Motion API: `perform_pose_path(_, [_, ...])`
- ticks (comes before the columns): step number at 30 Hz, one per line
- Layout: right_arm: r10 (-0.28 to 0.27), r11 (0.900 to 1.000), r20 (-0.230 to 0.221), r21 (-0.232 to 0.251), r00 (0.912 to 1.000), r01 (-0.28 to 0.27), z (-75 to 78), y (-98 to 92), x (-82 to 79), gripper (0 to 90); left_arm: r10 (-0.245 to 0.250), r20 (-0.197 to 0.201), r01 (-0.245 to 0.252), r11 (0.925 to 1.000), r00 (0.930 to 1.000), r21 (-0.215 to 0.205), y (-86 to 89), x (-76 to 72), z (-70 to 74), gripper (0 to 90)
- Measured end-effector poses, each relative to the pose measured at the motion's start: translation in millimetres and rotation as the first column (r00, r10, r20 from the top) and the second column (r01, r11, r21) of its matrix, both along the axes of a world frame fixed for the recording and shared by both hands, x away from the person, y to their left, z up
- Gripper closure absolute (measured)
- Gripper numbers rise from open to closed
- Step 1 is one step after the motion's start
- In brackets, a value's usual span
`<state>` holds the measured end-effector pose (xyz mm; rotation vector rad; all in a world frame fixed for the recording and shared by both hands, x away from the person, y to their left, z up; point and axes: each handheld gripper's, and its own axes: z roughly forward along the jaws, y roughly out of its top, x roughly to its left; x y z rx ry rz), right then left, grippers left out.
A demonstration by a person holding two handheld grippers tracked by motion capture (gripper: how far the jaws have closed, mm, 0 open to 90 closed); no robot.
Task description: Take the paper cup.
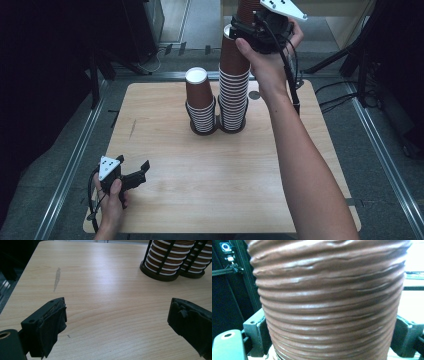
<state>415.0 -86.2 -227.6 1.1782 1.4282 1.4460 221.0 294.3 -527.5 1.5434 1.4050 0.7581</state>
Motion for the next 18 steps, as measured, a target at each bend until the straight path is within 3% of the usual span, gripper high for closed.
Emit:
perform_pose_path(10, [-0.029,0.999,0.002,0.022,0.9996,0.029,-1.5,-23.6,-7.1,10.9,-0.011,0.005,0.011,0.9999,0.9999,-0.006,-2.7,2.5,1.9,2.3])
perform_pose_path(18, [-0.057,0.998,-0.009,0.016,0.9983,0.058,-11.4,-43.5,-11.7,10.8,-0.031,0.013,0.031,0.9995,0.9994,-0.007,-13.7,11.9,6.4,2.3])
